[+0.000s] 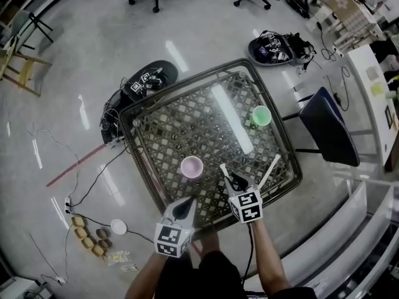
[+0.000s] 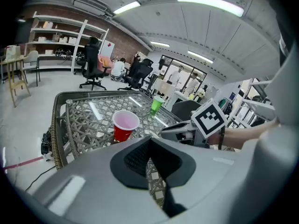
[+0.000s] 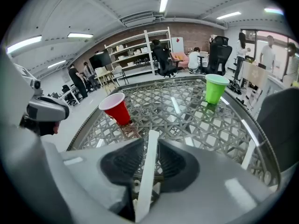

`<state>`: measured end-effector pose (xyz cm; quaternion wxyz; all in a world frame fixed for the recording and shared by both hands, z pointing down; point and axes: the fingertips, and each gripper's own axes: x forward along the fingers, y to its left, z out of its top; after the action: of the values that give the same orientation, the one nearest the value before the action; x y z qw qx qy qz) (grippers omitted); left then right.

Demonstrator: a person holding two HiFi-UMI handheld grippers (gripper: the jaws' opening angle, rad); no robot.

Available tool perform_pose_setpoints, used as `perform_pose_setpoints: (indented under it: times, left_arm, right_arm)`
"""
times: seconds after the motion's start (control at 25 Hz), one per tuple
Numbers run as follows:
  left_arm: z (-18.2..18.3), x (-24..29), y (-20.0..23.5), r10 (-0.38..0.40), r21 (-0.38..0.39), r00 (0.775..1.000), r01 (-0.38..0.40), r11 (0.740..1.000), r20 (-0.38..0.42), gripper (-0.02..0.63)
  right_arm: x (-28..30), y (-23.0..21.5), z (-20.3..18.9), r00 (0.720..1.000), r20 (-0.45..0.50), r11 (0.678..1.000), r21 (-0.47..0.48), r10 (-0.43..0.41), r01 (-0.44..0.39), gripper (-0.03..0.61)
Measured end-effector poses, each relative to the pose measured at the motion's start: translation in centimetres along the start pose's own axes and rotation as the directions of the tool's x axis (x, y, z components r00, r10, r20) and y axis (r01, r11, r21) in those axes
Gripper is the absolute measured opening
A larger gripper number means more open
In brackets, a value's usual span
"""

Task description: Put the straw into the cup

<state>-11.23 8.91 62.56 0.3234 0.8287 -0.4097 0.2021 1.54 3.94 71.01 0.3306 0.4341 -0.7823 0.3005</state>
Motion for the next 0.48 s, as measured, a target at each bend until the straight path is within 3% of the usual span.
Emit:
perform_pose_setpoints:
  times: [0.48]
  left_arm:
    - [-0.4,-0.3,0.9,0.020,-0.023,1.000,-0.020,1.000,0.001,0.006]
  right_arm:
    - [2.6,-0.2,-1.6,0.994,-0.109,1.000,-0.001,0.010,-0.011,0.100]
